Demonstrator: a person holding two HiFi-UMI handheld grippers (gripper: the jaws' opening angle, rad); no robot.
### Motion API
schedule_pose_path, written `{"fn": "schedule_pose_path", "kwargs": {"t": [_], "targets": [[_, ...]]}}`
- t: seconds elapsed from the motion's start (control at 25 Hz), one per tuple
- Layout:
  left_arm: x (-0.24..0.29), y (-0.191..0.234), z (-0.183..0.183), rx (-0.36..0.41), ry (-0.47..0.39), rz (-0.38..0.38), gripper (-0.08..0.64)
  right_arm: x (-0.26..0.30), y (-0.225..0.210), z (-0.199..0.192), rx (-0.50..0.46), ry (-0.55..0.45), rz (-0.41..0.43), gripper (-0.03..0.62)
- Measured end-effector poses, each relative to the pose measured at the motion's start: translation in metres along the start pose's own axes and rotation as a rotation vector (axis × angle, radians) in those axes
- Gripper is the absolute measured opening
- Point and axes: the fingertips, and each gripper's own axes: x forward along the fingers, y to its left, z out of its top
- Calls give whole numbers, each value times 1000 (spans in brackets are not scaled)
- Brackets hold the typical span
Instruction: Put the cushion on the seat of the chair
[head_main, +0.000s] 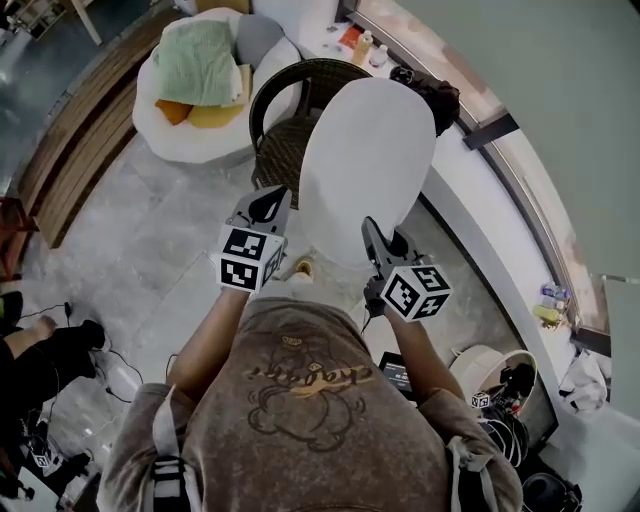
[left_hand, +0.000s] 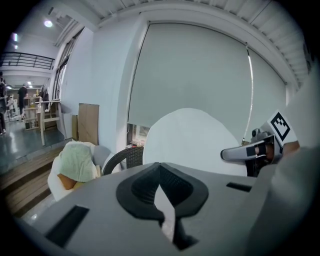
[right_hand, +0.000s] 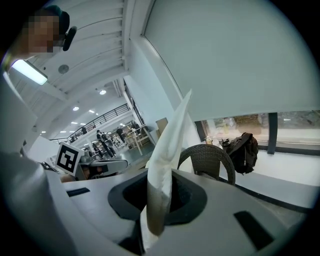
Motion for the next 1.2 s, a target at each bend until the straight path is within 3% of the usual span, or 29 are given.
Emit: {"fn": "schedule_pose_path", "kwargs": {"t": [0.76,1.2], "targets": [[63,59,12,-1,48,-22,5,92,-15,10,21,73,59,60],[104,79,3,-14,90,-40,5,136,-45,3,51,99,49,60]]}}
